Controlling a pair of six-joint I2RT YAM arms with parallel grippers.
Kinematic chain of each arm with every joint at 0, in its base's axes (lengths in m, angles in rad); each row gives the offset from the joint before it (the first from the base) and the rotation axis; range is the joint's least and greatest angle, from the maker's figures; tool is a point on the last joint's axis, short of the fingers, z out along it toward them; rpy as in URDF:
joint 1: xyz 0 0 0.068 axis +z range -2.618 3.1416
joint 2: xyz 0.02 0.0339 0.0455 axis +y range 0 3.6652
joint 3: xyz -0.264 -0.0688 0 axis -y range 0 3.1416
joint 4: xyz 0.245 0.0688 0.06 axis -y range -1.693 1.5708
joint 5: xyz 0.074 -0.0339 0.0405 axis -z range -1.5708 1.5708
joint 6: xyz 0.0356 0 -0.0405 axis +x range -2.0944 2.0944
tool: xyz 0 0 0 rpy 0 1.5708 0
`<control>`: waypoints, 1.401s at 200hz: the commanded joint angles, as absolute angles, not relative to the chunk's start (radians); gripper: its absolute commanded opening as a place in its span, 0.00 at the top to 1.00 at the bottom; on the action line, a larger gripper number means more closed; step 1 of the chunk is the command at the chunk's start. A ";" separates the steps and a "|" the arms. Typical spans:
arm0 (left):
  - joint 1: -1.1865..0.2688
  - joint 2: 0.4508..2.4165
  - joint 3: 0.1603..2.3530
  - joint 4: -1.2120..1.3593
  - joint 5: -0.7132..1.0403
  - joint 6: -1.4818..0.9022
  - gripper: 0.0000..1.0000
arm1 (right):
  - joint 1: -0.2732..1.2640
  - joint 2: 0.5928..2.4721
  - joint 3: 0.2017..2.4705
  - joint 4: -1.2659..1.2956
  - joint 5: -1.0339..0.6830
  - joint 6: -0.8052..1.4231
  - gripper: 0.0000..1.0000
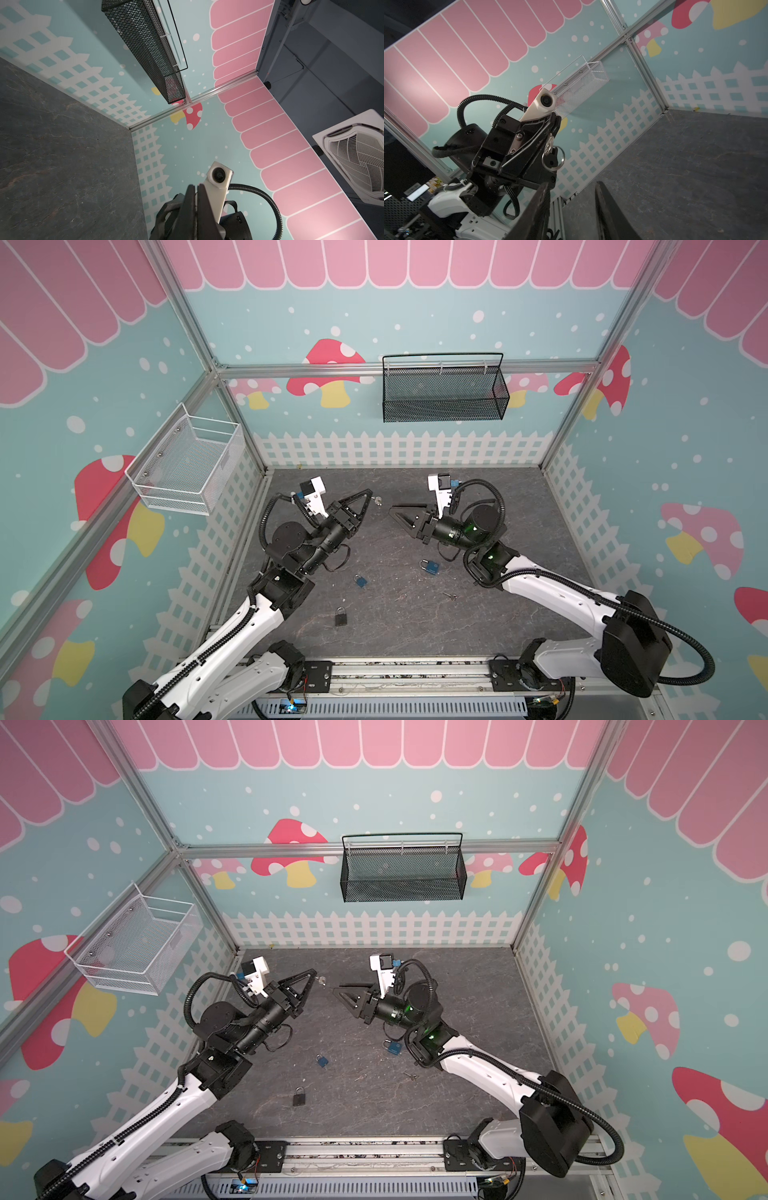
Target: Unlock with the key
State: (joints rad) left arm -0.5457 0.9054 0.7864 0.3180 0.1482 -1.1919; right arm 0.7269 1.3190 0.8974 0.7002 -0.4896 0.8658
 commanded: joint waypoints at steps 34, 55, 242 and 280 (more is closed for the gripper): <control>-0.551 0.907 0.819 0.278 0.169 -1.090 1.00 | 0.723 1.313 1.030 0.453 -0.641 0.707 0.47; -0.550 0.905 0.815 0.297 0.204 -1.044 1.00 | 0.714 1.317 1.079 0.381 -0.717 0.704 0.46; -0.550 0.937 0.805 0.368 0.330 -0.963 1.00 | 0.655 1.414 1.190 0.348 -0.848 0.806 0.64; -0.550 0.936 0.802 0.365 0.332 -0.944 1.00 | 0.655 1.411 1.171 0.418 -0.863 0.862 0.70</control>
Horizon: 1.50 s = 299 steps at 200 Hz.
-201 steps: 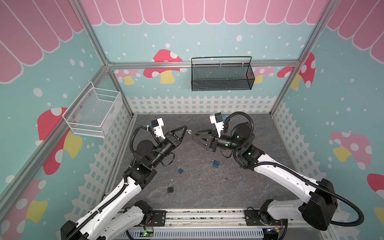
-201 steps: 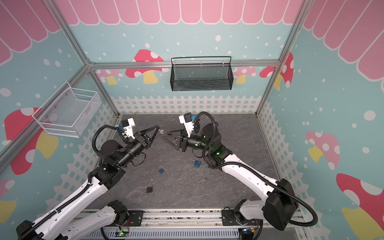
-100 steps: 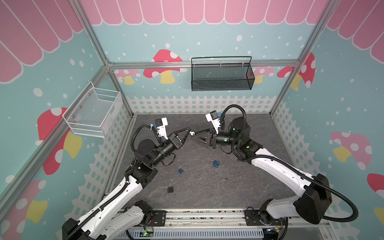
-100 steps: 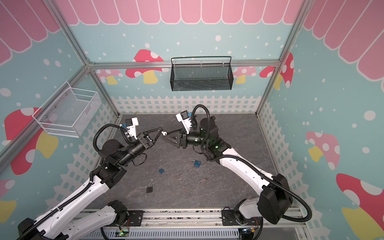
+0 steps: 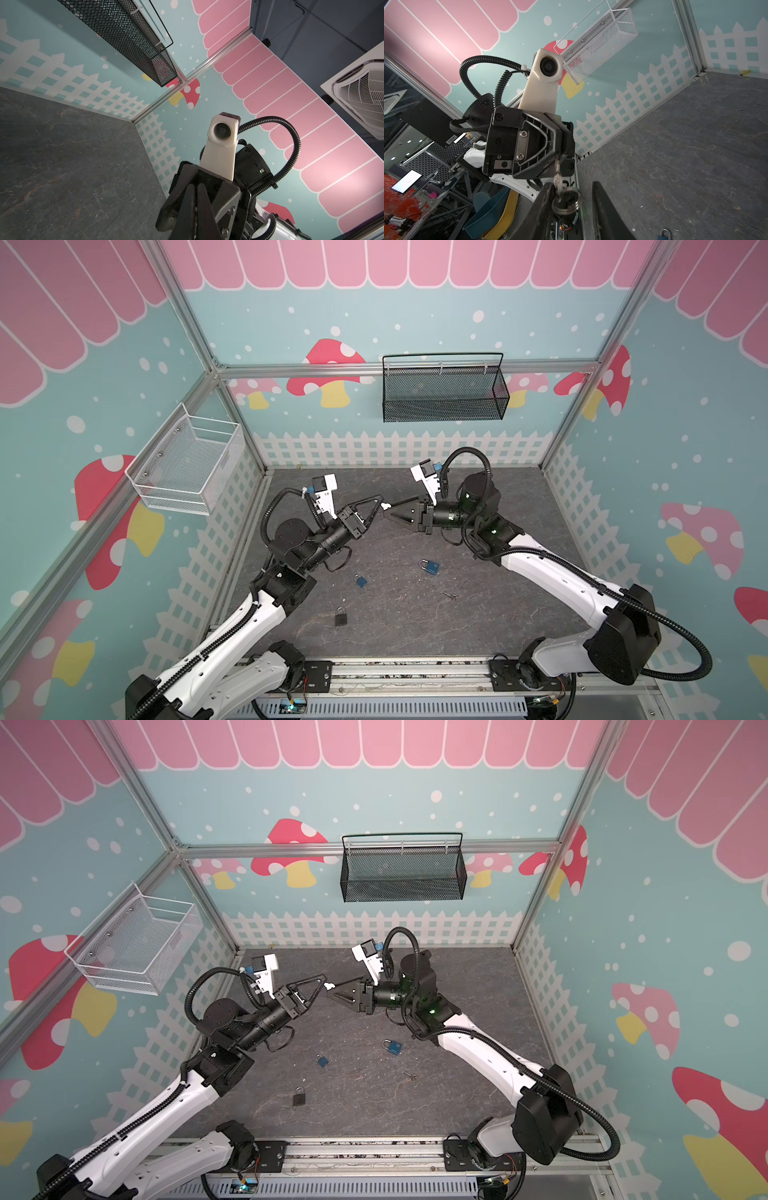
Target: Unlock with the key
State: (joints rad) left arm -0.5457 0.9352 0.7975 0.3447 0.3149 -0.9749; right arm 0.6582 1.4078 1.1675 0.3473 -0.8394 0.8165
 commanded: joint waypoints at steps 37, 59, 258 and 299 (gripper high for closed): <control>-0.551 0.931 0.803 0.355 0.322 -0.933 1.00 | 0.655 1.413 1.164 0.448 -0.866 0.883 0.76; -0.550 0.931 0.802 0.354 0.323 -0.933 1.00 | 0.655 1.419 1.160 0.458 -0.869 0.887 0.80; -0.488 0.821 0.781 0.159 0.247 -0.944 0.50 | 0.644 1.286 0.999 0.381 -0.703 0.573 1.00; -0.489 0.834 0.788 0.136 0.271 -0.953 0.49 | 0.651 1.268 0.978 0.345 -0.630 0.494 1.00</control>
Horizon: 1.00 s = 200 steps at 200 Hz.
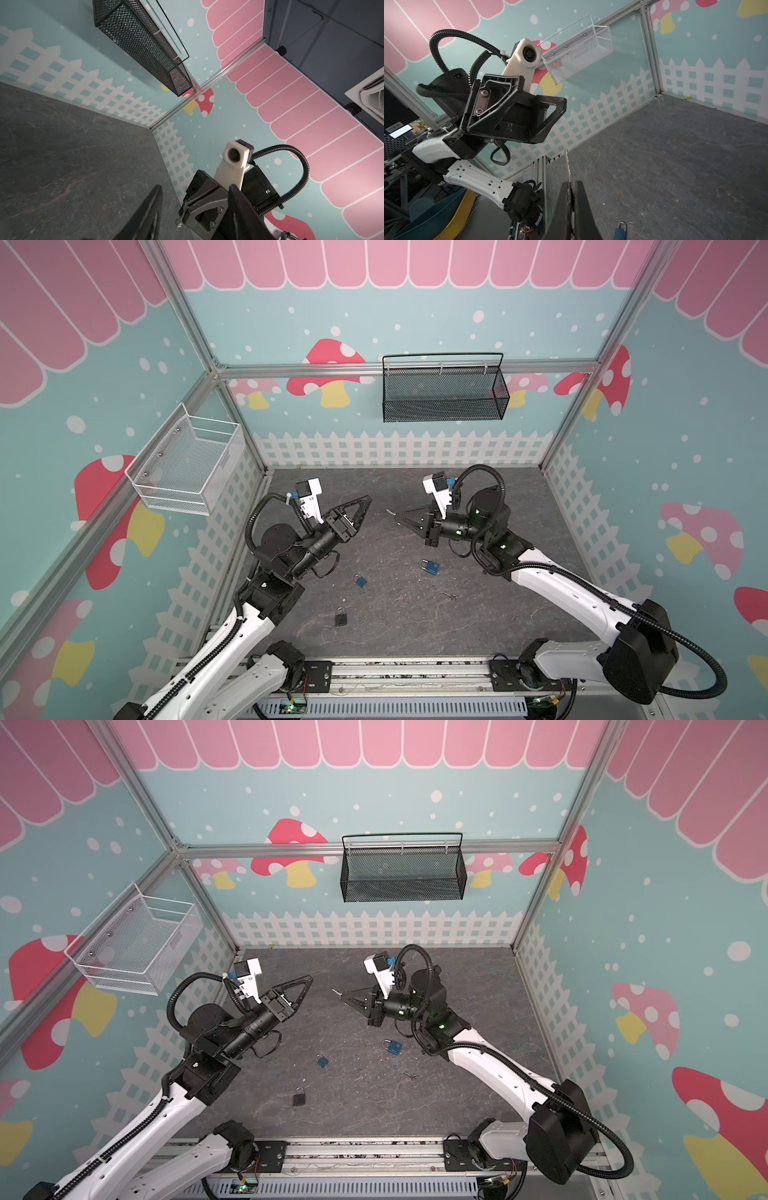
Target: Unlock with the key
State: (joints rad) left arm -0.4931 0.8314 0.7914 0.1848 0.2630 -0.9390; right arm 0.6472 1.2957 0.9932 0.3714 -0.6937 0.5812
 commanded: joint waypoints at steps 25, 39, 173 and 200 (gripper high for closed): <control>-0.519 0.848 0.815 0.091 0.235 -0.987 0.49 | 0.678 1.269 0.993 0.284 -0.501 0.414 1.00; -0.534 0.859 0.832 0.064 0.195 -1.052 0.49 | 0.707 1.270 0.997 0.268 -0.390 0.342 1.00; -0.538 1.022 1.162 -0.390 0.105 -1.329 0.56 | 0.920 1.319 0.862 0.746 0.121 -0.427 1.00; -0.540 1.048 1.209 -0.393 0.128 -1.314 0.57 | 0.943 1.348 0.861 0.810 0.161 -0.533 1.00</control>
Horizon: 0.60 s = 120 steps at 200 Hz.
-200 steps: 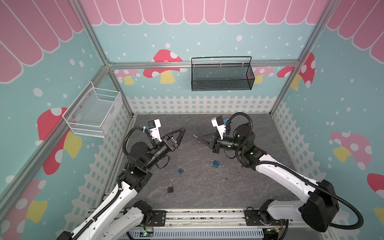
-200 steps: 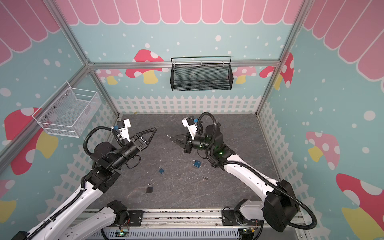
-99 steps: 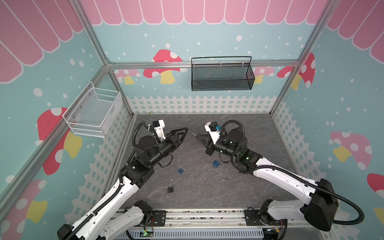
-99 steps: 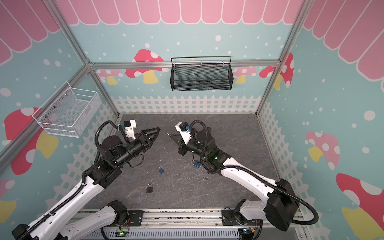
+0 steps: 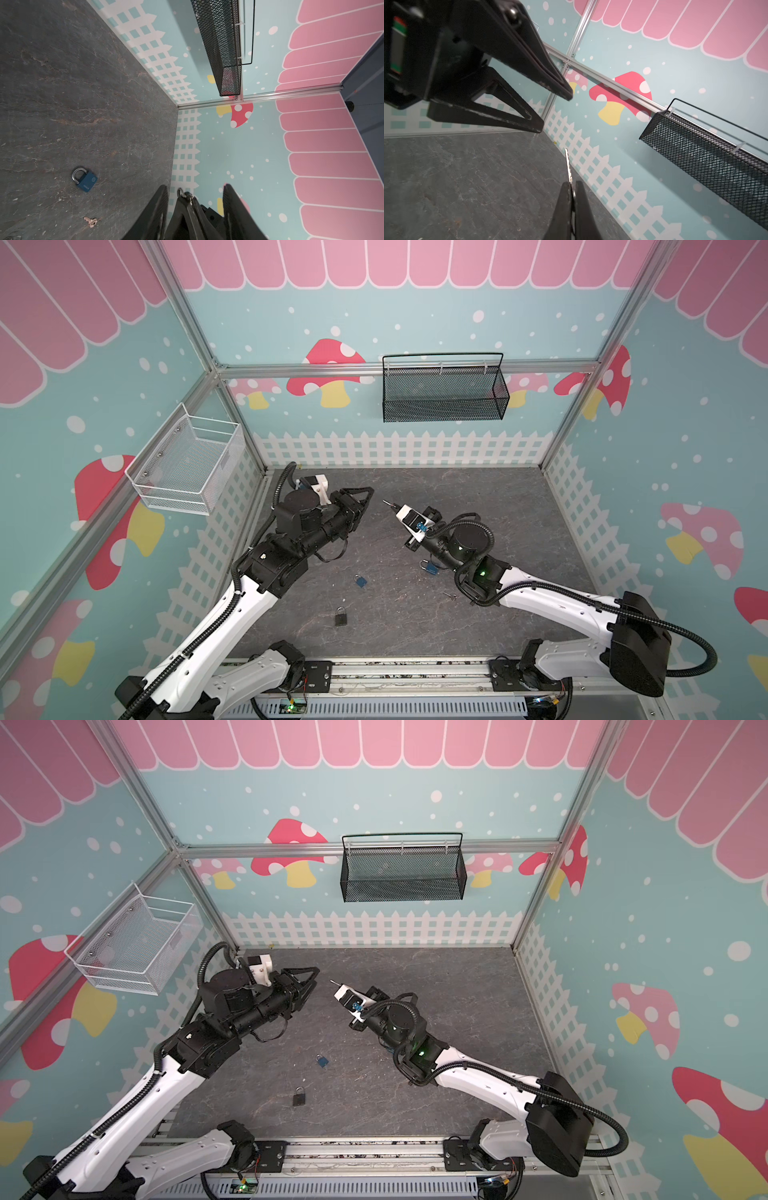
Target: Unlock with the key
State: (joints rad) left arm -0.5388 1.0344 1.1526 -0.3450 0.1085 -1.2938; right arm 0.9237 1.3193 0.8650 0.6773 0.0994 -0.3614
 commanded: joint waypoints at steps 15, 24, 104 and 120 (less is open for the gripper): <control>-0.541 1.063 1.234 -0.423 0.130 -1.302 0.58 | 0.946 1.365 0.877 0.818 0.169 -0.560 1.00; -0.541 1.067 1.237 -0.433 0.131 -1.311 0.59 | 0.948 1.372 0.883 0.820 0.165 -0.572 1.00; -0.543 1.076 1.252 -0.476 0.102 -1.308 0.66 | 0.958 1.397 0.909 0.845 0.183 -0.634 1.00; -0.543 1.080 1.259 -0.489 0.088 -1.305 0.66 | 0.964 1.395 0.917 0.842 0.183 -0.641 1.00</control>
State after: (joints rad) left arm -0.5392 1.0775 1.2263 -0.4362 0.1234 -1.3056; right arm 0.9497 1.4033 0.8814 0.8074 0.1719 -0.5983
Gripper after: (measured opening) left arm 0.341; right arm 0.049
